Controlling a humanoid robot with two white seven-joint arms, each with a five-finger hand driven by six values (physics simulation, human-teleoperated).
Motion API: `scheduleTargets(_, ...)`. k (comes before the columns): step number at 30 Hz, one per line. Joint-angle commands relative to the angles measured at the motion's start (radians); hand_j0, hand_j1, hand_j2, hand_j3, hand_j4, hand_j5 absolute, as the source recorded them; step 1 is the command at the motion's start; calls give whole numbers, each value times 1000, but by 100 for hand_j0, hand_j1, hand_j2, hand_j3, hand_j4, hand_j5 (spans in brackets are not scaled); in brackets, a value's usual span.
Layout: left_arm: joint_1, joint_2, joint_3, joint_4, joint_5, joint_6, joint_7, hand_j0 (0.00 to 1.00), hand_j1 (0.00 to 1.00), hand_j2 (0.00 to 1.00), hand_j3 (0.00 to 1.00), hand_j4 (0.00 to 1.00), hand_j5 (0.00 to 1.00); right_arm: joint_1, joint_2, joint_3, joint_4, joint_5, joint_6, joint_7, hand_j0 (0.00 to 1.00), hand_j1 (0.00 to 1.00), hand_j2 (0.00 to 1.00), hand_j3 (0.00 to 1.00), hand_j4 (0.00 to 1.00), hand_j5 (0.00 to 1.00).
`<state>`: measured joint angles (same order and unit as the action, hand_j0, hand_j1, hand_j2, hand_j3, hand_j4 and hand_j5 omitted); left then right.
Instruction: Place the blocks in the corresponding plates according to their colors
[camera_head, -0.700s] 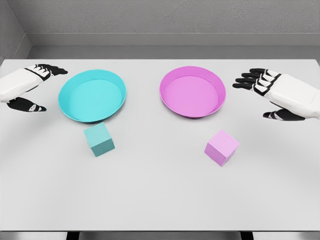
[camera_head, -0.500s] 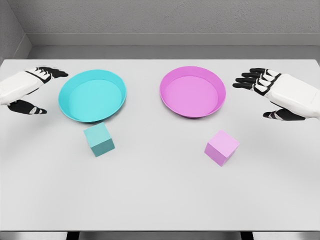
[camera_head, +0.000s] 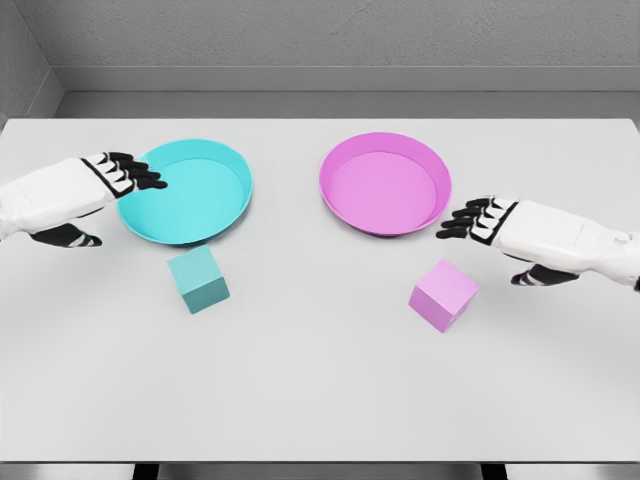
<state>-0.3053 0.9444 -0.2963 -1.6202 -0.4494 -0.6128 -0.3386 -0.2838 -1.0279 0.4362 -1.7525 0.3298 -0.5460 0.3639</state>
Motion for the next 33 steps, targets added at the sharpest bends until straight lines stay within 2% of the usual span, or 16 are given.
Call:
scheduleTargets(1,2,14,-15,-78,5,2,1,100,100,100,100,100,100,0,8,7,-1,-6,24,76,100,100,100,100,100,100)
scheduleTargets(7,34,-41,-20,-121,-2,2,0,100,100,100,100,100,100,-28,9,7,-1,-6,24,165,100,100,100,100,100,100)
scheduleTargets(9,34,-42,-43,-127,-3,2,-2,100,100,100,100,100,100,-77,26,41,-1,-8,26,208,100,100,100,100,100,100)
scheduleTargets(12,32,-44,-49,-136,-37,2,-2,100,100,100,100,100,100,-135,43,111,-1,-8,69,211,100,100,100,100,100,100)
scheduleTargets(18,28,-44,-50,-142,-118,2,-2,100,100,100,100,100,100,-153,48,138,-1,-6,69,213,100,100,100,100,100,100)
scheduleTargets(21,18,-61,-56,-144,-146,2,-2,100,100,100,100,100,100,-216,78,216,-1,-8,70,213,100,100,100,100,100,100)
scheduleTargets(25,17,-65,-72,-158,-175,2,-2,100,100,100,100,100,100,-218,83,225,1,-8,70,213,100,100,100,100,100,100)
scheduleTargets(28,25,-108,-78,-161,-196,2,-2,100,100,100,100,100,100,-218,81,225,1,-8,70,213,100,100,100,100,100,100)
scheduleTargets(33,31,-108,-86,-165,-218,2,-2,100,100,100,100,100,100,-215,81,233,7,-8,70,213,100,100,100,100,100,100)
